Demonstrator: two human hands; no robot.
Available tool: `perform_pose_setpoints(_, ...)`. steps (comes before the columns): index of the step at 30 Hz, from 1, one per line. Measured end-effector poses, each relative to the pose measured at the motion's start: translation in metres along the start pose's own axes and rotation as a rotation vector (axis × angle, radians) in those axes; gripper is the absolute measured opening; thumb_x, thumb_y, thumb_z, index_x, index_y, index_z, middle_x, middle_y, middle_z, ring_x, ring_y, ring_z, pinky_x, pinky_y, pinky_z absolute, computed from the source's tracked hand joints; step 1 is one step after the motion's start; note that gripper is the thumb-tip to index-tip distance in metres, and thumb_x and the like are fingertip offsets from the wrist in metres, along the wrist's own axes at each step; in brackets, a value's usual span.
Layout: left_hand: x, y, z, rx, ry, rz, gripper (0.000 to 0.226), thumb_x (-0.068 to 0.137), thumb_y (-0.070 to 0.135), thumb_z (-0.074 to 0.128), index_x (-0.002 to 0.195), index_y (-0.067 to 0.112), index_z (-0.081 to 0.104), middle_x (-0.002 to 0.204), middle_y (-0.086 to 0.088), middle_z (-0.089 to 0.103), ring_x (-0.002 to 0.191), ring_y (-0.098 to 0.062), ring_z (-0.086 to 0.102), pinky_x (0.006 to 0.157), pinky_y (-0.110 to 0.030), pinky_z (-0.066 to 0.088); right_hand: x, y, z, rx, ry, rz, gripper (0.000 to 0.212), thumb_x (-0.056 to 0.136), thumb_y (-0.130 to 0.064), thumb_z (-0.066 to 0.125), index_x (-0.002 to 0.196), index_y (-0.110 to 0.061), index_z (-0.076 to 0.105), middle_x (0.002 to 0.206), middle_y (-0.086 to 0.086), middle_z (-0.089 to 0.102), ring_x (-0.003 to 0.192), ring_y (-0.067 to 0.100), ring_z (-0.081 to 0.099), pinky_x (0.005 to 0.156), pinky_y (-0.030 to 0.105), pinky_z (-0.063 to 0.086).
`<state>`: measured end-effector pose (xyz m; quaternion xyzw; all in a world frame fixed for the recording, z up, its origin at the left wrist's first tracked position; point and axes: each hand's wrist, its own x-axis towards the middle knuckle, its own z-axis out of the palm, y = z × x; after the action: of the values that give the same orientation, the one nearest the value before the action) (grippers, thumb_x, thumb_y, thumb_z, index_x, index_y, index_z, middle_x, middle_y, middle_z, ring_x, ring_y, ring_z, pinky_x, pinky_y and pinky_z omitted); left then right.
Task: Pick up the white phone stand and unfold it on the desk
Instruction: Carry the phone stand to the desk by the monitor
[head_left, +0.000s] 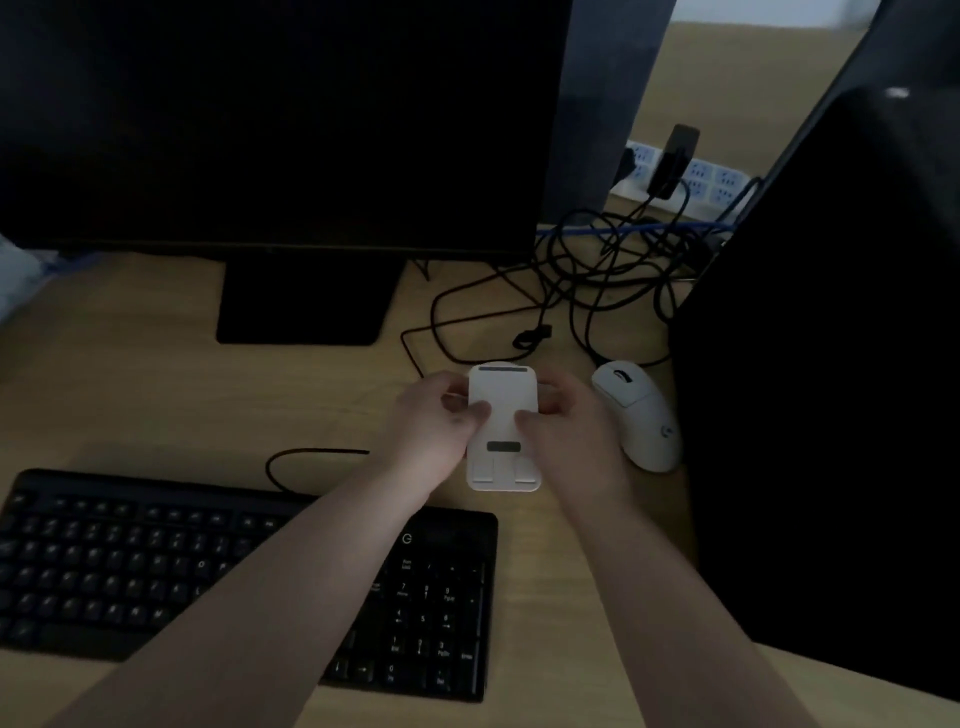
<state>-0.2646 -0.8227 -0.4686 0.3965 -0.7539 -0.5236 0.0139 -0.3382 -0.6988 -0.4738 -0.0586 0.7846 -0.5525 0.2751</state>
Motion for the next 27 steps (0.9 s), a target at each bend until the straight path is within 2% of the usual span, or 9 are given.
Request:
perform_pose_setpoints(6, 0.011, -0.017, 0.006, 0.053, -0.038, 0.011, 0.034, 0.099, 0.027, 0.066, 0.131, 0.016, 0.065, 0.117, -0.003, 0.072, 0.099, -0.022, 0.071, 0.087, -0.046, 0.061, 0.006, 0.019, 0.007, -0.038, 0.035, 0.009, 0.047, 0.084, -0.003, 0.062, 0.084, -0.05, 0.061, 0.089, -0.018, 0.072, 0.079, 0.007, 0.072, 0.064, 0.035, 0.061)
perform_pose_setpoints(9, 0.017, -0.021, 0.008, 0.063, -0.037, 0.024, 0.036, 0.098, 0.028, 0.067, 0.132, 0.016, 0.064, 0.113, 0.002, 0.069, 0.095, -0.015, 0.068, 0.077, -0.033, 0.059, 0.01, 0.023, 0.008, -0.032, 0.036, 0.014, 0.048, 0.083, 0.0, 0.06, 0.085, -0.048, 0.062, 0.081, -0.022, 0.073, 0.073, 0.001, 0.071, 0.063, 0.031, 0.061)
perform_pose_setpoints(11, 0.02, -0.023, 0.009, 0.069, -0.026, 0.042, 0.035, 0.097, 0.029, 0.068, 0.13, 0.017, 0.065, 0.106, 0.007, 0.066, 0.088, -0.005, 0.064, 0.068, -0.024, 0.053, 0.014, 0.023, 0.009, -0.023, 0.029, 0.009, 0.048, 0.083, 0.002, 0.06, 0.084, -0.046, 0.062, 0.076, -0.033, 0.071, 0.069, -0.005, 0.069, 0.057, 0.025, 0.058)
perform_pose_setpoints(13, 0.023, -0.024, 0.008, 0.061, -0.022, 0.046, 0.033, 0.096, 0.028, 0.07, 0.127, 0.017, 0.067, 0.101, 0.011, 0.066, 0.086, -0.003, 0.065, 0.066, -0.024, 0.053, 0.015, 0.021, 0.01, -0.018, 0.02, -0.002, 0.047, 0.085, 0.001, 0.061, 0.084, -0.046, 0.06, 0.074, -0.041, 0.067, 0.067, -0.011, 0.067, 0.05, 0.017, 0.052)
perform_pose_setpoints(15, 0.026, -0.024, 0.006, 0.041, -0.023, 0.034, 0.031, 0.096, 0.027, 0.071, 0.124, 0.017, 0.068, 0.097, 0.013, 0.067, 0.086, -0.007, 0.069, 0.067, -0.027, 0.057, 0.016, 0.02, 0.011, -0.021, 0.026, -0.016, 0.048, 0.088, 0.0, 0.062, 0.084, -0.047, 0.059, 0.073, -0.045, 0.065, 0.067, -0.014, 0.066, 0.05, 0.018, 0.051)
perform_pose_setpoints(17, 0.029, -0.024, 0.004, 0.039, -0.016, 0.038, 0.028, 0.095, 0.026, 0.072, 0.121, 0.016, 0.069, 0.095, 0.014, 0.067, 0.085, -0.008, 0.07, 0.066, -0.026, 0.057, 0.019, 0.021, 0.014, -0.023, 0.036, -0.03, 0.049, 0.089, 0.0, 0.063, 0.083, -0.049, 0.058, 0.074, -0.042, 0.066, 0.067, -0.014, 0.066, 0.049, 0.017, 0.051)
perform_pose_setpoints(20, 0.033, -0.025, 0.002, 0.044, -0.005, 0.046, 0.026, 0.094, 0.025, 0.074, 0.119, 0.016, 0.07, 0.101, 0.007, 0.071, 0.085, -0.01, 0.071, 0.065, -0.026, 0.057, 0.023, 0.021, 0.018, -0.034, 0.059, -0.056, 0.049, 0.09, -0.001, 0.064, 0.083, -0.048, 0.056, 0.077, -0.022, 0.07, 0.064, -0.017, 0.063, 0.042, 0.007, 0.045)
perform_pose_setpoints(22, 0.035, -0.025, -0.001, 0.044, -0.007, 0.034, 0.029, 0.094, 0.025, 0.074, 0.121, 0.015, 0.07, 0.105, 0.002, 0.073, 0.086, -0.013, 0.072, 0.07, -0.031, 0.06, 0.025, 0.019, 0.02, -0.049, 0.054, -0.075, 0.045, 0.091, -0.003, 0.066, 0.085, -0.046, 0.056, 0.085, -0.019, 0.067, 0.065, -0.016, 0.062, 0.042, 0.005, 0.043)
perform_pose_setpoints(27, 0.031, -0.018, -0.003, 0.146, -0.009, 0.073, 0.035, 0.096, 0.031, 0.069, 0.128, 0.014, 0.067, 0.114, 0.0, 0.073, 0.091, -0.015, 0.072, 0.077, -0.033, 0.061, 0.019, 0.012, 0.009, -0.054, 0.018, -0.069, 0.028, 0.095, -0.013, 0.066, 0.103, -0.04, 0.062, 0.09, -0.017, 0.067, 0.075, -0.005, 0.065, 0.05, 0.013, 0.049)
